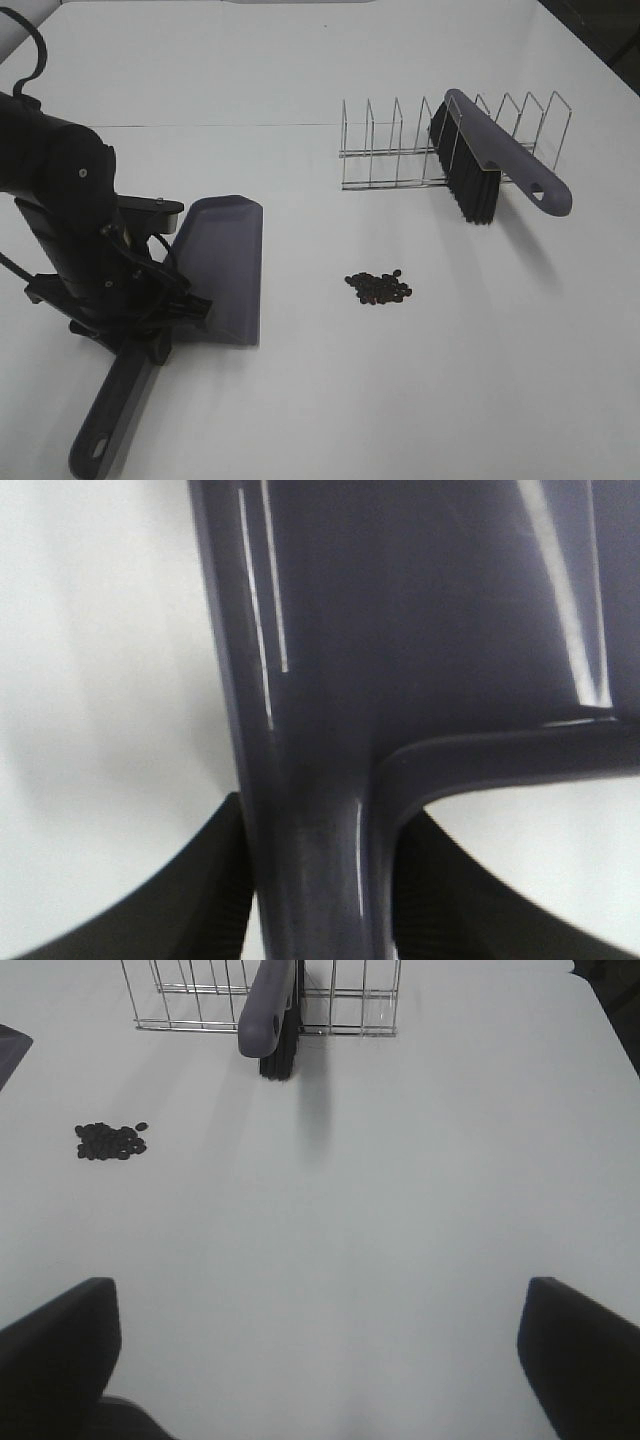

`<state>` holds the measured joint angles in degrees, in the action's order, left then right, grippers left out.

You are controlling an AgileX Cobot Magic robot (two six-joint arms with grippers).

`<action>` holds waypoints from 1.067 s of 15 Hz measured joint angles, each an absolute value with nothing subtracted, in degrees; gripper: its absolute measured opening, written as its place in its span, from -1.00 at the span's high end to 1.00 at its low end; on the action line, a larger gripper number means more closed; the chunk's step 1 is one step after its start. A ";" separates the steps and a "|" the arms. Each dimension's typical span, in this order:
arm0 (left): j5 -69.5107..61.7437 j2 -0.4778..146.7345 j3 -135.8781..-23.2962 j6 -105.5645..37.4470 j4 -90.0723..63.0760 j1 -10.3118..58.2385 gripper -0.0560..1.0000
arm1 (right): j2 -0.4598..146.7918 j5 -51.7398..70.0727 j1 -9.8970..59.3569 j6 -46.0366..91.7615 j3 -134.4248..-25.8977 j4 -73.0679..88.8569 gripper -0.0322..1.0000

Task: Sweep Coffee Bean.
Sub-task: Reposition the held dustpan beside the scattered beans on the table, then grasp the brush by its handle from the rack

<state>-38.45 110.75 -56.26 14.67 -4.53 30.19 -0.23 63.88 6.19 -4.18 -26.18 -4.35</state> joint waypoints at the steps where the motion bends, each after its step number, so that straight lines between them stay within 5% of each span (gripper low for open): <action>1: -38.22 110.75 -56.26 14.67 -4.41 30.19 0.26 | -0.23 63.88 6.19 -4.18 -26.18 -4.87 -0.96; 5: -38.27 110.29 -56.26 14.61 -3.38 30.19 0.26 | 5.84 64.46 6.19 -4.07 -29.79 -1.89 -0.96; 16: -38.62 107.60 -56.26 14.61 -2.98 30.19 0.26 | 66.52 66.23 6.19 -2.92 -60.50 3.72 -0.95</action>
